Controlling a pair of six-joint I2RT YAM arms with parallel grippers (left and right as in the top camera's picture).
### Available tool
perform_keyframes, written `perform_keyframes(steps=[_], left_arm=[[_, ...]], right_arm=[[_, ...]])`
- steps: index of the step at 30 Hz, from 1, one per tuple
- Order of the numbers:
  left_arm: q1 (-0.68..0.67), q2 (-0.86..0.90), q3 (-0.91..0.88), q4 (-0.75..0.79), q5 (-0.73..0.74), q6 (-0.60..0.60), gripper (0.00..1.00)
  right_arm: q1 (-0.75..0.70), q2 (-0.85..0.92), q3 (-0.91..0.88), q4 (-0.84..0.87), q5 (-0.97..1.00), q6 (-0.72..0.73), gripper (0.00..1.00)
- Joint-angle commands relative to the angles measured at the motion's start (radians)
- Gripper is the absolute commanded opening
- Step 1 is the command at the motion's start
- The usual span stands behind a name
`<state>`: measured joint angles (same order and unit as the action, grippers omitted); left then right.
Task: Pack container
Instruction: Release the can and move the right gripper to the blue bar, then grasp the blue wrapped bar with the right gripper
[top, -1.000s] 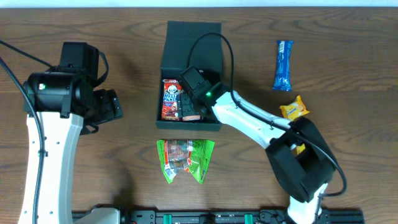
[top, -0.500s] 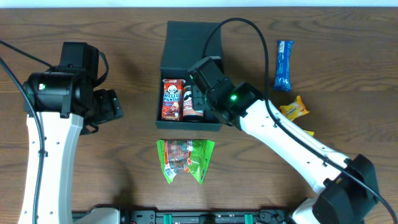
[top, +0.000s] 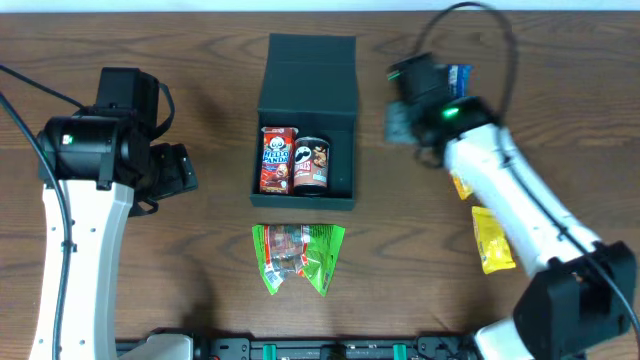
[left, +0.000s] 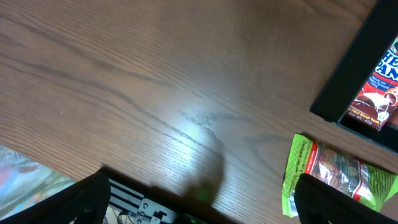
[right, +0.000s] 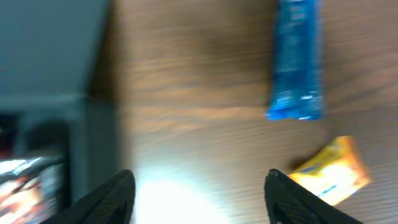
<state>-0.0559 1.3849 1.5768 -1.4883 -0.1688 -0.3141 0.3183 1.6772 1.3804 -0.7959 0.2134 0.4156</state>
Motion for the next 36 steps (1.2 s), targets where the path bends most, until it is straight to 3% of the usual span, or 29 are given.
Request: perform_keyframes(steps=[1,9,21,36], left_arm=[[0.005,0.001,-0.004,-0.003,-0.017,-0.003,0.95],[0.005,0.001,-0.004,-0.003,-0.018,-0.003,0.95],[0.005,0.001,-0.004,-0.003,-0.017,-0.003,0.95],[0.005,0.001,-0.004,-0.003,-0.018,-0.003,0.95]], right_arm=[[-0.111,-0.008,0.014,0.023,-0.078,-0.123,0.65],[-0.302,0.018,0.017,0.177,-0.217,-0.203,0.57],[-0.323,0.304,0.021,0.420,-0.130,-0.215,0.72],[-0.367,0.428,0.021,0.490,-0.151,-0.184,0.75]])
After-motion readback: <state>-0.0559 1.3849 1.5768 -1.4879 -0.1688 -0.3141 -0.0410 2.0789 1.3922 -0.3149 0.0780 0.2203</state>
